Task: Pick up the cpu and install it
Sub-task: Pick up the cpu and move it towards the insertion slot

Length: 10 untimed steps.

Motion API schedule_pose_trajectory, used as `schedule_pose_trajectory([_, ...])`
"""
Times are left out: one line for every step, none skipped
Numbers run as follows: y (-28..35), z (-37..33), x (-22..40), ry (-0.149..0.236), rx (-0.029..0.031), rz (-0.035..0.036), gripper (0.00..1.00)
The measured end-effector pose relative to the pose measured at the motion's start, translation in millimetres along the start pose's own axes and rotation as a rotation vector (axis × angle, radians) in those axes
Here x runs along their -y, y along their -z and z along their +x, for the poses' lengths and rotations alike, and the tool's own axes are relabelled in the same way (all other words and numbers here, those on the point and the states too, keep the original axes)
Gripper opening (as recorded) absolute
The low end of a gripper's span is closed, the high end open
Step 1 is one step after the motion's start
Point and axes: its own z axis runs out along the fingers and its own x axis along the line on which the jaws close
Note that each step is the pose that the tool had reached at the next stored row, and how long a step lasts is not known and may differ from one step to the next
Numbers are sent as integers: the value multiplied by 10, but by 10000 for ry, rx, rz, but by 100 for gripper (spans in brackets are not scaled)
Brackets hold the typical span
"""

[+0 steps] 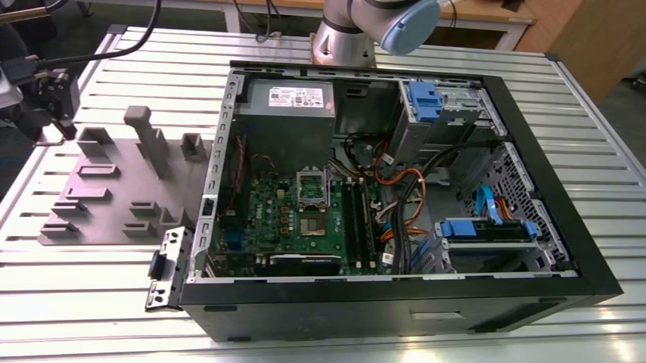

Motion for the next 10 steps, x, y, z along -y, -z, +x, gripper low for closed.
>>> schedule_pose_trajectory([4, 0, 0, 0, 0, 0, 47])
schedule_pose_trajectory([7, 0, 0, 0, 0, 0, 47])
schedule_pose_trajectory([11, 0, 0, 0, 0, 0, 47])
schedule_pose_trajectory([14, 0, 0, 0, 1, 0, 47])
schedule_pose_trajectory([17, 0, -1, 0, 1, 0, 47])
schedule_pose_trajectory([20, 0, -1, 0, 0, 0, 47])
schedule_pose_trajectory([25, 0, -1, 0, -1, 1, 47])
schedule_pose_trajectory([28, 0, -1, 0, 0, 0, 47])
schedule_pose_trajectory([31, 0, -1, 0, 0, 0, 47])
schedule_pose_trajectory([34, -1, -1, 0, 1, 0, 47])
